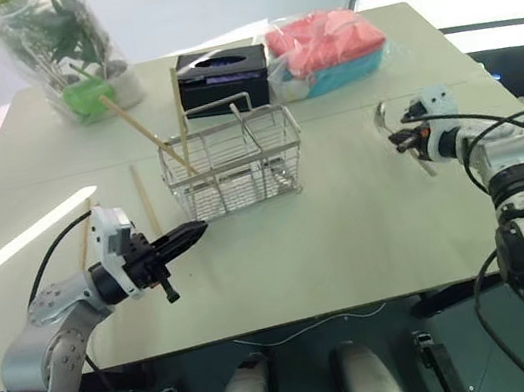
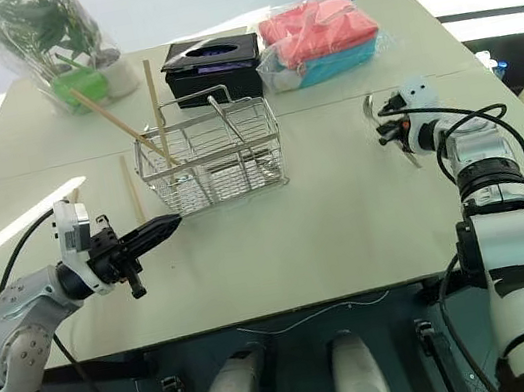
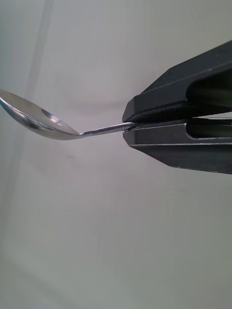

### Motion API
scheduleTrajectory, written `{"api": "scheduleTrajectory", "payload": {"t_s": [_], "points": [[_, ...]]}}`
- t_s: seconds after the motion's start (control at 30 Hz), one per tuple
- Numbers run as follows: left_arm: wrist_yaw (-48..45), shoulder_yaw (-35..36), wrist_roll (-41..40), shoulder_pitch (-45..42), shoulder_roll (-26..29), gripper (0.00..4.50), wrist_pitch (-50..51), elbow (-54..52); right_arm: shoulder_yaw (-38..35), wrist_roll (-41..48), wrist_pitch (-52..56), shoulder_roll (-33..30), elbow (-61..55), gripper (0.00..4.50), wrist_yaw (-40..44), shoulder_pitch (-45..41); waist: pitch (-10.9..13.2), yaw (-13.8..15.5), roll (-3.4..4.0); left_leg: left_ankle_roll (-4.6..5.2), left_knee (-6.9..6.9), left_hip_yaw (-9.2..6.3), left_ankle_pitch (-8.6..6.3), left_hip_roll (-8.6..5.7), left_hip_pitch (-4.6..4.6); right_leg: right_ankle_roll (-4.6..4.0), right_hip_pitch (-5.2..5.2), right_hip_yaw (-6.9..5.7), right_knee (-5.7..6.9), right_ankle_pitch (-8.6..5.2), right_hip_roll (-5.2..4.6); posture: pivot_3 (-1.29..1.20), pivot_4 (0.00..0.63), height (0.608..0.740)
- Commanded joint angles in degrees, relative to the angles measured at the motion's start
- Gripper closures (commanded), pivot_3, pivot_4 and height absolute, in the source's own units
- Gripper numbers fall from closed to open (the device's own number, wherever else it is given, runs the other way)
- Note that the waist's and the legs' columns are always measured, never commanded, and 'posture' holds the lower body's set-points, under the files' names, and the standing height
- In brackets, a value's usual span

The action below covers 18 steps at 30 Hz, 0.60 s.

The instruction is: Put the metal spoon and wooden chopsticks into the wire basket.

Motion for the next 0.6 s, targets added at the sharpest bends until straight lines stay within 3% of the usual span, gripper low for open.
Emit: {"api": "scheduleTrajectory", "payload": {"t_s": [0.03, 0.17, 0.37, 0.6], "points": [[-0.27, 1.92, -0.84, -0.15, 0.60, 4.50, -0.24, -1.14, -4.83, 5.56, -0.16, 2.60, -16.87, 4.44, -5.04, -1.58, 0.03, -0.10, 0.04, 0.00, -0.01, 0.01, 0.00, 0.02, -0.04, 0.00, -0.09, 0.03, 0.04, 0.00, -0.02, 0.00, 0.150, 0.740], [-0.51, 2.42, -1.10, -0.50, 1.28, 4.50, 0.37, -0.79, -6.13, 9.71, 4.46, 8.36, -35.92, 4.44, -10.62, 1.78, 0.03, 0.14, 0.04, -0.01, -0.05, -0.02, 0.00, 0.19, -0.06, 0.01, -0.21, 0.03, 0.16, 0.00, 0.10, 0.00, 0.150, 0.740], [-0.16, 3.45, -1.22, -0.94, 1.98, 4.50, 0.86, -0.60, -6.47, 15.28, 8.21, 18.78, -53.70, 4.44, -20.18, 2.40, 0.03, 0.31, 0.05, -0.02, -0.02, -0.04, -0.01, 0.17, -0.05, -0.09, -0.20, 0.04, 0.18, 0.05, 0.11, 0.00, 0.150, 0.740], [2.15, 6.13, -2.60, 0.08, 2.00, 4.50, 1.40, -2.97, -2.00, 17.56, 5.93, 30.56, -62.37, 4.44, -24.54, 6.26, 0.02, 0.18, 0.06, -0.03, -0.08, -0.06, -0.01, 0.22, -0.04, -0.10, -0.40, 0.06, 0.18, 0.06, 0.16, 0.00, 0.150, 0.740]]}}
